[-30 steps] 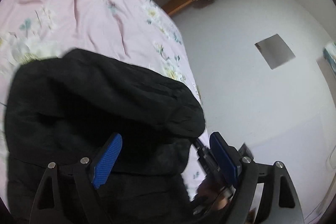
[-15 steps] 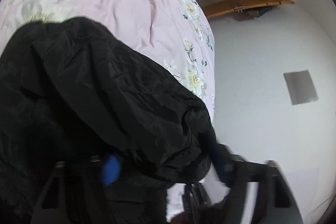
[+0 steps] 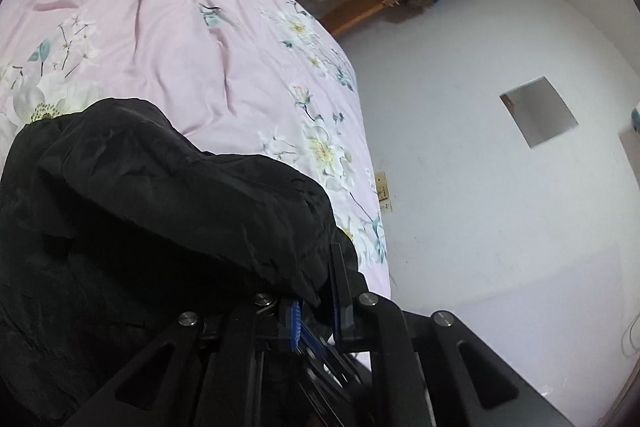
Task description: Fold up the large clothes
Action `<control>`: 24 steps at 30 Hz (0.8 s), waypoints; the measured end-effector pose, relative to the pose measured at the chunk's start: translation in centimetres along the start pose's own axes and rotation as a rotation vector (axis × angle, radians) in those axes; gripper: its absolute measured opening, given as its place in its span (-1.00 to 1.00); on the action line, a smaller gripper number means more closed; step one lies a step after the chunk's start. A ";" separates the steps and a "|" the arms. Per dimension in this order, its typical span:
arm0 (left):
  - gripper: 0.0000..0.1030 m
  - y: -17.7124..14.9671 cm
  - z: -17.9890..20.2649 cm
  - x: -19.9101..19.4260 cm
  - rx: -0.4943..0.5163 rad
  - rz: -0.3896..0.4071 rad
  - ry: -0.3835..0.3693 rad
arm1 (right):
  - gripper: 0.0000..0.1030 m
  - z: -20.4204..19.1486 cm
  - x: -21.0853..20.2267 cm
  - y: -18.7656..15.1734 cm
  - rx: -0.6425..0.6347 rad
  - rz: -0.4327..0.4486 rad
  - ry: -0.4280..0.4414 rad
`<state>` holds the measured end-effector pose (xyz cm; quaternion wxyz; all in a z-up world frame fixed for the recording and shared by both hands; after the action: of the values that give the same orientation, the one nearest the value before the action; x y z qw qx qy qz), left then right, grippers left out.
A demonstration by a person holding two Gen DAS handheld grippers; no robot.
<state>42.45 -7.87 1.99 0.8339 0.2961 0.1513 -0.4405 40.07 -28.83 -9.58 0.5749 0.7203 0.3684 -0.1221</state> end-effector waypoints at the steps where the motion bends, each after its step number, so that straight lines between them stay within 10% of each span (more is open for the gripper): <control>1: -0.79 -0.7 0.1 -0.1 0.025 -0.013 0.000 | -0.80 -0.2 0.7 0.1 -0.002 -0.002 0.012; 11: -0.91 -6.3 -3.6 0.4 0.176 -0.138 0.064 | -0.80 7.1 3.9 4.8 0.188 0.072 -0.168; 17: -0.92 -9.7 -6.4 2.2 0.226 -0.224 0.133 | -0.80 8.5 1.9 4.9 0.252 0.077 -0.088; 24: -0.92 -12.5 -9.2 2.4 0.219 -0.245 0.141 | -0.67 5.8 -5.1 4.7 0.045 0.124 -0.115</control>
<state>33.58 -9.14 -10.97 0.7242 0.3946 0.1957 -0.5306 41.11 -36.45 -4.86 0.5855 0.7462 0.2864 -0.1356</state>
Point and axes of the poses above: each gripper's, at about its wrist camera, not at the fingertips, and x roughly the way its jaws point, z to its right, y to its top, the point moved 3 cm from there along x, roughly the way its jaws point, and after that the axes turned 5 degrees about z, right-handed, at the moved point
